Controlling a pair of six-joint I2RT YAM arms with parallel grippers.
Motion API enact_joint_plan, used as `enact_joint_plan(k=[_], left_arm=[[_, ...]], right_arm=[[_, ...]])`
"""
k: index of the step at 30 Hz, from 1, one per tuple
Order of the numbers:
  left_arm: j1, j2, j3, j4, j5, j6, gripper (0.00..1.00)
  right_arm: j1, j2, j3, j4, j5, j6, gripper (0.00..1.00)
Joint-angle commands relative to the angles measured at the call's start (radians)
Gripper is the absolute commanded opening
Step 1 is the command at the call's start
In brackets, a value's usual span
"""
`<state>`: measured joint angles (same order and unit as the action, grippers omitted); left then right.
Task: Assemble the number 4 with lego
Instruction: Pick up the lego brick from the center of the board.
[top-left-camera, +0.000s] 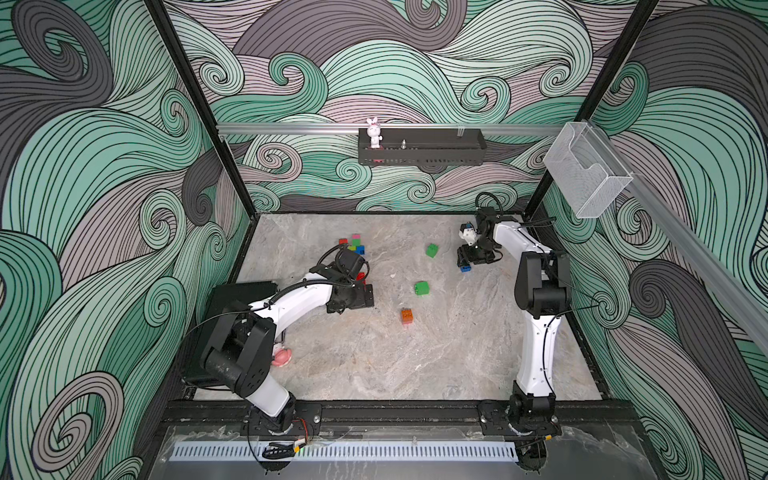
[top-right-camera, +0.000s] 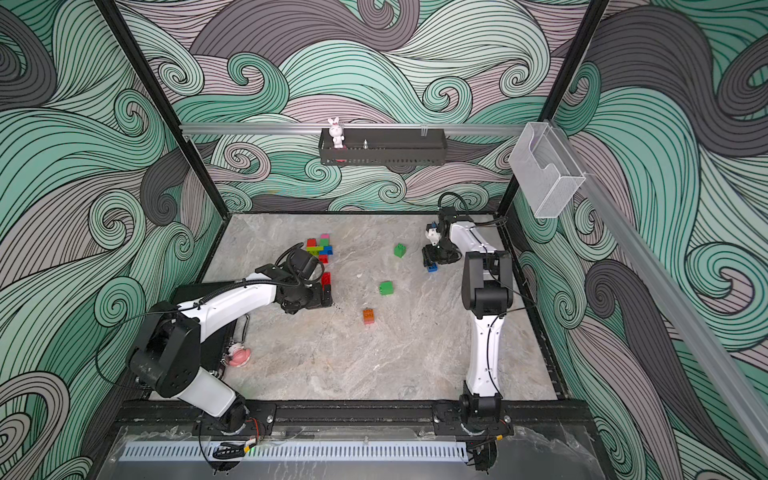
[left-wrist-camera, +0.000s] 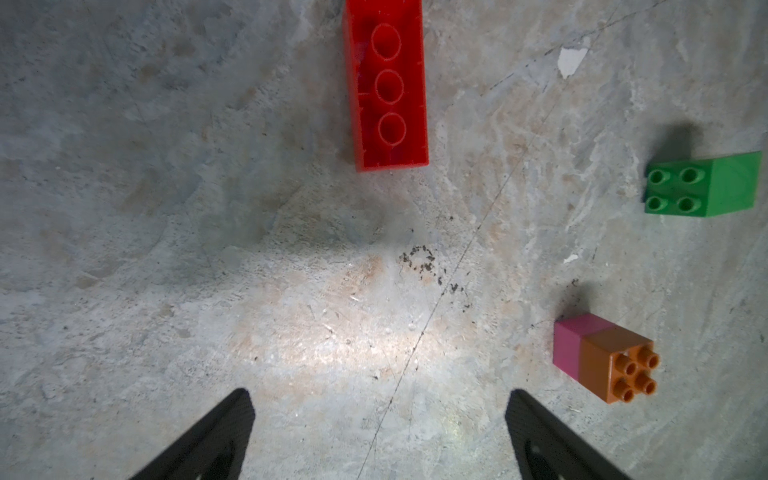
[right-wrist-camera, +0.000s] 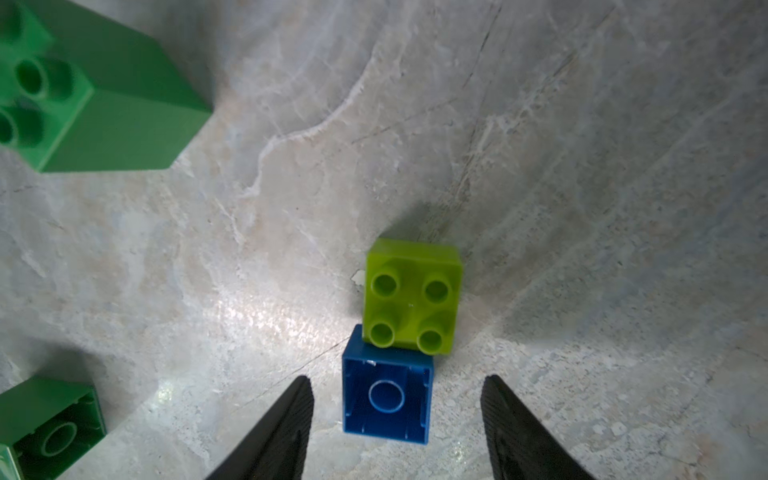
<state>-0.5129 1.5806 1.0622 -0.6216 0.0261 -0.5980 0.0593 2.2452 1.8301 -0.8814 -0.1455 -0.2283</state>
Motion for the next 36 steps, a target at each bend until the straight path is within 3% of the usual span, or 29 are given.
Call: enact_joint_plan(k=[1, 7, 17, 24, 30, 36], left_arm=[[-0.004, 0.011, 0.036, -0.036, -0.022, 0.019, 0.99], [-0.004, 0.012, 0.033, -0.042, -0.025, 0.021, 0.99], [-0.005, 0.014, 0.027, -0.049, -0.034, 0.023, 0.99], [-0.004, 0.009, 0.033, -0.045, -0.008, 0.028, 0.99], [-0.003, -0.021, 0.158, -0.096, 0.221, 0.164, 0.90], [-0.011, 0.002, 0.332, -0.149, 0.545, 0.245, 0.84]], right_arm=[[0.019, 0.010, -0.006, -0.016, 0.031, -0.018, 0.63], [0.034, 0.026, 0.001, -0.011, 0.060, -0.016, 0.54], [0.046, 0.043, -0.003, -0.012, 0.096, -0.016, 0.50], [0.054, -0.008, -0.034, 0.015, 0.100, -0.018, 0.37], [0.115, -0.338, -0.299, 0.243, -0.018, -0.046, 0.30], [0.293, -0.731, -0.681, 0.569, -0.172, -0.093, 0.28]])
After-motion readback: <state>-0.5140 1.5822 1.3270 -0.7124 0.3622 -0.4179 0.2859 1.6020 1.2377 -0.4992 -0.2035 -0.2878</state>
